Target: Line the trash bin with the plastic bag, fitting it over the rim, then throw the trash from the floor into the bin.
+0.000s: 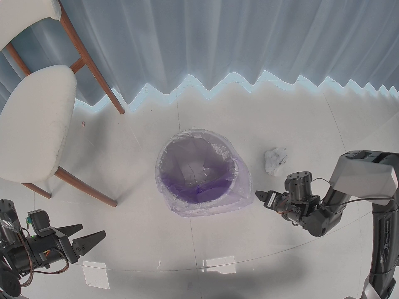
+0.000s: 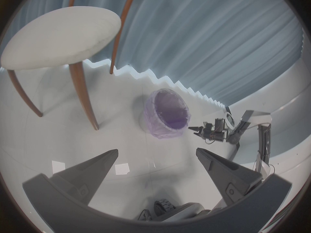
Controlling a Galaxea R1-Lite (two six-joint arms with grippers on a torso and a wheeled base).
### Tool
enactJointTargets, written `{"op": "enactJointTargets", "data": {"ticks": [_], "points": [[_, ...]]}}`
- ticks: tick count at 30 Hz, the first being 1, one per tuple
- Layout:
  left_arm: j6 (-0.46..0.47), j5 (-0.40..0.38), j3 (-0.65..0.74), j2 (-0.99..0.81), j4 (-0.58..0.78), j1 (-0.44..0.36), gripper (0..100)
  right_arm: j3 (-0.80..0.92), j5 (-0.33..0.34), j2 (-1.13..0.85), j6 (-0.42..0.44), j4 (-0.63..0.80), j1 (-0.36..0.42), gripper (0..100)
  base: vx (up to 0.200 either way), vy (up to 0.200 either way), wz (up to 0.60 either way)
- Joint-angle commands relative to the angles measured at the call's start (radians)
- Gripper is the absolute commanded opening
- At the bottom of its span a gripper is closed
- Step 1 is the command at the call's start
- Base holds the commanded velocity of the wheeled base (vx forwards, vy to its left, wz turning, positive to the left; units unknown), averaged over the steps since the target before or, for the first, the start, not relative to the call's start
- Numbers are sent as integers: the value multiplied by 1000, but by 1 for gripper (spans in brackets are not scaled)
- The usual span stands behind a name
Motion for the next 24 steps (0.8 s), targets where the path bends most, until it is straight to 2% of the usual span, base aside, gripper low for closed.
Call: {"op": "enactJointTargets", "data": {"ticks": [1, 2, 5, 7, 8, 9, 10, 12, 13, 19, 24], "points": [[57, -21, -39, 126, 0, -63, 100, 133, 2, -204, 35, -3, -59, 100, 0, 0, 0], [59, -18, -49, 149, 0, -142, 100, 159, 2, -262, 49, 3, -82, 100, 0, 0, 0], [62, -8, -54, 198, 11, -222, 100, 237, 2, -351, 87, 4, -96, 100, 0, 0, 0], [65, -6, -59, 225, 11, -245, 100, 270, 2, -382, 106, 3, -96, 100, 0, 0, 0], [70, 9, -76, 275, 5, -291, 100, 331, 2, -436, 136, -2, -94, 100, 0, 0, 0], [70, 9, -76, 275, 5, -291, 100, 331, 2, -436, 136, -2, -94, 100, 0, 0, 0], [82, 62, -99, 339, -2, -330, 100, 383, 1, -485, 167, -5, -94, 100, 0, 0, 0], [85, 91, -111, 362, -2, -345, 100, 399, 1, -508, 181, -10, -94, 100, 0, 0, 0], [79, 127, -140, 406, -2, -380, 100, 432, 1, -563, 208, -17, -97, 100, 0, 0, 0], [85, 140, -192, 543, -5, -393, 100, 520, 1, -684, 234, -16, -97, 100, 0, 0, 0], [79, 209, -231, 660, -86, -408, 100, 596, -1, -709, 244, -19, -97, 100, 0, 0, 0]]}}
